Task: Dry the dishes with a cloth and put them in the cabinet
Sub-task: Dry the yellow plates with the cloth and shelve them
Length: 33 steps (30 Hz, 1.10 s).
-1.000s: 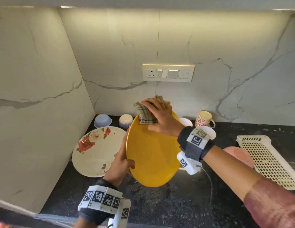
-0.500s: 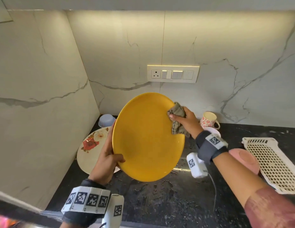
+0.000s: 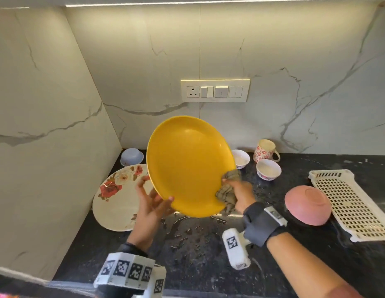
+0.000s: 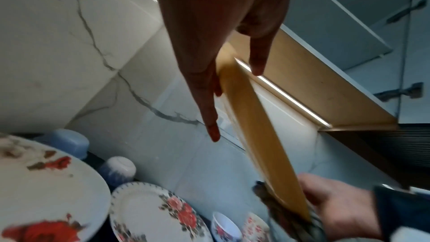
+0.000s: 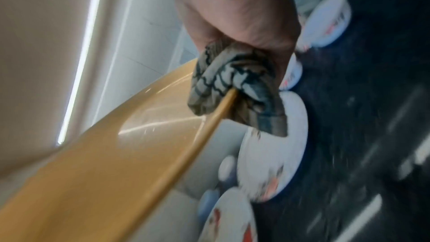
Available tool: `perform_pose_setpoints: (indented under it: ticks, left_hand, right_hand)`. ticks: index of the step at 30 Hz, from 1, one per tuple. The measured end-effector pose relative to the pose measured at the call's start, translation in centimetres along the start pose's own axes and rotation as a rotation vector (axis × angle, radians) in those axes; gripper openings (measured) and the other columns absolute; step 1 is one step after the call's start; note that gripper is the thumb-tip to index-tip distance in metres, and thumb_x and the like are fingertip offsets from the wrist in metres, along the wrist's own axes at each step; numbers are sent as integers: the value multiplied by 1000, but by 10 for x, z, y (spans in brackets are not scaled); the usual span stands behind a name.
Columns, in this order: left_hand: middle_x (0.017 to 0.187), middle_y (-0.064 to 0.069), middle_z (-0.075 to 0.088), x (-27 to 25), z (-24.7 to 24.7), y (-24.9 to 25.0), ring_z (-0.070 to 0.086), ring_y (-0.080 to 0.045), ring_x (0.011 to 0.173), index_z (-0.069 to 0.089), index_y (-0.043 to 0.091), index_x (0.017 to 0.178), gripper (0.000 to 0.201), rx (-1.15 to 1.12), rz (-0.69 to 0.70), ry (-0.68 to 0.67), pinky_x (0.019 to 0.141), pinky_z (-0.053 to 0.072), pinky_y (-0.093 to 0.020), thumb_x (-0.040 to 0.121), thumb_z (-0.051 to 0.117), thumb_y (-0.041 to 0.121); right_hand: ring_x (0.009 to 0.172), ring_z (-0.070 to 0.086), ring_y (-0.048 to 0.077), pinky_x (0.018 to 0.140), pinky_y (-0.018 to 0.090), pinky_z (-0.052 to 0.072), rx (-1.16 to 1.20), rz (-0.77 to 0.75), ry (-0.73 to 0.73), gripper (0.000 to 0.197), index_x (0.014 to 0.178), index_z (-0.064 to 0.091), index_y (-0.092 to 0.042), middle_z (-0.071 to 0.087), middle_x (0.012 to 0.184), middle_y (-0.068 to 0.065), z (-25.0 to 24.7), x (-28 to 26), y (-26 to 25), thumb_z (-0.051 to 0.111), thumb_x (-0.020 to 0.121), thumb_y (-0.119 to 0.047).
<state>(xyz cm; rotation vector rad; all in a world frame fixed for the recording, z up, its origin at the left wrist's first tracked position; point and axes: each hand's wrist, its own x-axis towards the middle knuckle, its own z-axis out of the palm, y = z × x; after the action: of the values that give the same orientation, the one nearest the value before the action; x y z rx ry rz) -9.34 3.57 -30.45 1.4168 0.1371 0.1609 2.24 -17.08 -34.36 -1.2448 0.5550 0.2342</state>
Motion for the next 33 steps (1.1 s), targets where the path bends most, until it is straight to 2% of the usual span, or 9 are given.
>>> perform_pose_setpoints:
  ticks: [2, 4, 8, 13, 15, 18, 23, 29, 33]
  left_hand:
    - [119, -11, 60, 12, -15, 12, 66, -23, 91, 30, 27, 123, 45, 89, -58, 102, 60, 56, -33, 90, 55, 8]
    - [116, -13, 60, 26, -29, 20, 64, -26, 95, 34, 23, 125, 43, 201, -78, 148, 60, 54, -36, 90, 57, 16]
    - [117, -10, 60, 58, -31, 35, 58, -29, 105, 50, 17, 124, 37, 631, 15, 54, 84, 51, -47, 89, 59, 26]
    - [70, 5, 55, 80, 3, 56, 54, -12, 68, 62, 6, 99, 13, 866, 291, -57, 63, 37, -10, 93, 54, 13]
    - [71, -3, 59, 82, 6, 61, 52, -15, 65, 62, 6, 94, 12, 795, 341, -74, 65, 42, -23, 94, 52, 11]
    - [82, -21, 64, 82, 2, 64, 55, -24, 73, 64, 1, 96, 17, 702, 362, -35, 68, 46, -42, 94, 52, 12]
    - [86, -13, 63, 73, -4, 66, 55, -22, 79, 65, 12, 89, 14, 365, 320, 215, 75, 45, -39, 93, 52, 13]
    - [94, -2, 62, 59, 29, 51, 58, -22, 90, 60, 22, 88, 15, -118, 232, 312, 82, 47, -41, 94, 50, 15]
    - [118, 0, 56, 38, 64, 20, 59, -19, 104, 42, 24, 117, 21, -198, 185, 219, 80, 54, -41, 98, 40, 18]
  right_hand:
    - [78, 65, 30, 62, 33, 55, -137, -214, -26, 14, 82, 63, -7, 66, 83, 13, -8, 8, -27, 67, 76, 4]
    - [86, 64, 27, 78, 36, 52, -365, -421, -100, 18, 82, 64, -12, 68, 90, 11, -10, 10, -54, 70, 74, 3]
    - [87, 61, 24, 78, 34, 49, -827, -777, -250, 29, 98, 61, -4, 65, 92, 9, 9, -2, -97, 75, 72, -4]
    - [95, 59, 26, 79, 38, 48, -1284, -1077, -300, 41, 115, 58, -17, 66, 105, 5, 45, -29, -110, 72, 76, -18]
    - [96, 59, 25, 79, 37, 48, -1207, -1093, -292, 41, 114, 58, -18, 66, 105, 3, 48, -30, -114, 72, 76, -19]
    - [96, 59, 21, 80, 36, 48, -1043, -1045, -277, 43, 115, 57, -18, 65, 105, 1, 38, -24, -114, 74, 75, -22]
    - [87, 61, 15, 71, 19, 49, -531, -766, -166, 30, 105, 57, -9, 64, 96, 4, 5, 0, -86, 72, 80, -16]
    - [86, 66, 31, 79, 44, 55, 85, -106, -80, 20, 98, 59, -8, 67, 95, 15, 11, -9, 0, 66, 84, -19]
    - [93, 62, 32, 80, 46, 52, 364, 217, -235, 19, 107, 57, -6, 65, 103, 17, 25, -22, 24, 56, 91, -17]
